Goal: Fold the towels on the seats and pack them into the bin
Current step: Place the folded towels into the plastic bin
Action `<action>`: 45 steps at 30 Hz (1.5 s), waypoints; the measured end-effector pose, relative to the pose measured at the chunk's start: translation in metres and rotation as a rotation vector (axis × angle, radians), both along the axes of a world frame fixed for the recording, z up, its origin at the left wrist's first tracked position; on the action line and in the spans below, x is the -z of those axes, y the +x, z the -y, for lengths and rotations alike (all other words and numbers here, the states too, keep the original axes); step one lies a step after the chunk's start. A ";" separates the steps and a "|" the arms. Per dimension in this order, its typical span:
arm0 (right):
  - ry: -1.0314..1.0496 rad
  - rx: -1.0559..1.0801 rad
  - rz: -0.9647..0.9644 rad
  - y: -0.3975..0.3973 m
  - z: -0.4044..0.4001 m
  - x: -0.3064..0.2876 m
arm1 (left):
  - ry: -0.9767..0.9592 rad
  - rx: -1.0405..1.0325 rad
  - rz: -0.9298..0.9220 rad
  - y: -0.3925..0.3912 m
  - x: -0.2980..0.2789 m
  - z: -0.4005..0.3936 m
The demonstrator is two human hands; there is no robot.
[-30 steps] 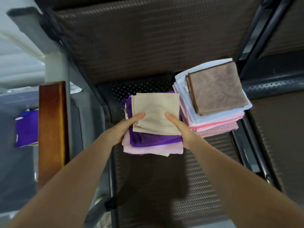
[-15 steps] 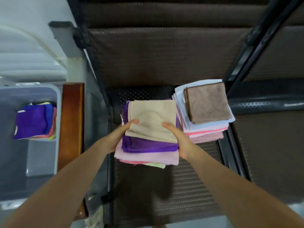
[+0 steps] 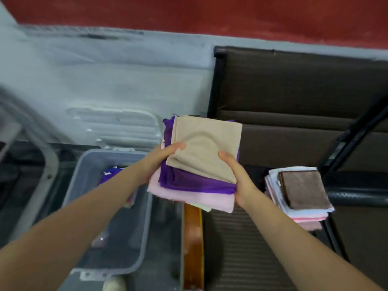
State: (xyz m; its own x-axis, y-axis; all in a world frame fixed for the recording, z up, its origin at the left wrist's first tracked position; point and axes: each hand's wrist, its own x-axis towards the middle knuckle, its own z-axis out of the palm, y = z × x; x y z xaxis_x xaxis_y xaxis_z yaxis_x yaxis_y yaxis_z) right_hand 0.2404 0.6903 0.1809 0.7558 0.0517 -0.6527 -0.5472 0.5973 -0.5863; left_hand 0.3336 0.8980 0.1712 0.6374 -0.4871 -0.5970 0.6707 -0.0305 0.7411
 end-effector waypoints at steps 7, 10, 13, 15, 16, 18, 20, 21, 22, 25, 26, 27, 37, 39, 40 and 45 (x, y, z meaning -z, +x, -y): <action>0.041 0.001 -0.029 0.016 -0.205 0.022 | 0.032 -0.003 -0.108 0.011 0.008 -0.200; 0.069 -0.059 -0.103 0.012 -0.264 0.044 | 0.061 -0.021 -0.161 0.006 0.037 -0.265; 0.112 -0.082 -0.197 0.011 -0.308 0.072 | 0.070 -0.041 -0.200 -0.001 0.084 -0.316; 0.103 -0.103 -0.248 0.008 -0.318 0.094 | 0.101 -0.041 -0.201 -0.010 0.106 -0.327; 0.088 -0.124 -0.272 0.007 -0.323 0.106 | 0.118 -0.052 -0.208 -0.016 0.120 -0.332; 0.053 -0.152 -0.326 0.004 -0.330 0.131 | 0.134 -0.087 -0.242 -0.027 0.149 -0.340; 0.034 -0.171 -0.362 0.001 -0.337 0.157 | 0.132 -0.109 -0.279 -0.041 0.184 -0.349; 0.021 -0.188 -0.373 -0.002 -0.341 0.174 | 0.132 -0.121 -0.301 -0.048 0.202 -0.354; 0.016 -0.199 -0.386 -0.004 -0.347 0.198 | 0.143 -0.141 -0.319 -0.054 0.224 -0.358; 0.040 -0.265 -0.425 -0.006 -0.355 0.252 | 0.184 -0.191 -0.373 -0.063 0.271 -0.365; 0.041 -0.279 -0.445 -0.006 -0.359 0.277 | 0.184 -0.223 -0.387 -0.066 0.295 -0.369; 0.033 -0.280 -0.464 -0.007 -0.360 0.297 | 0.193 -0.242 -0.394 -0.069 0.315 -0.372; -0.076 -0.300 -0.435 -0.025 -0.404 0.498 | 0.385 -0.246 -0.329 -0.075 0.466 -0.406; -0.223 -0.333 -0.403 -0.026 -0.417 0.516 | 0.505 -0.233 -0.278 -0.077 0.482 -0.406; -0.303 -0.357 -0.371 -0.026 -0.421 0.519 | 0.585 -0.236 -0.242 -0.078 0.486 -0.403; -0.552 -0.461 -0.257 -0.032 -0.426 0.514 | 0.752 -0.214 -0.239 -0.078 0.484 -0.399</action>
State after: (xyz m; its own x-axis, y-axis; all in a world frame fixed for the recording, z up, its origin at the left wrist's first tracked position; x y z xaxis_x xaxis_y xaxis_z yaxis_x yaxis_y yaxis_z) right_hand 0.2079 1.1163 -0.3327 0.5573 -0.0593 -0.8282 -0.8300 -0.0675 -0.5537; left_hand 0.2555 1.2969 -0.3124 0.4854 0.2153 -0.8474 0.8557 -0.3161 0.4098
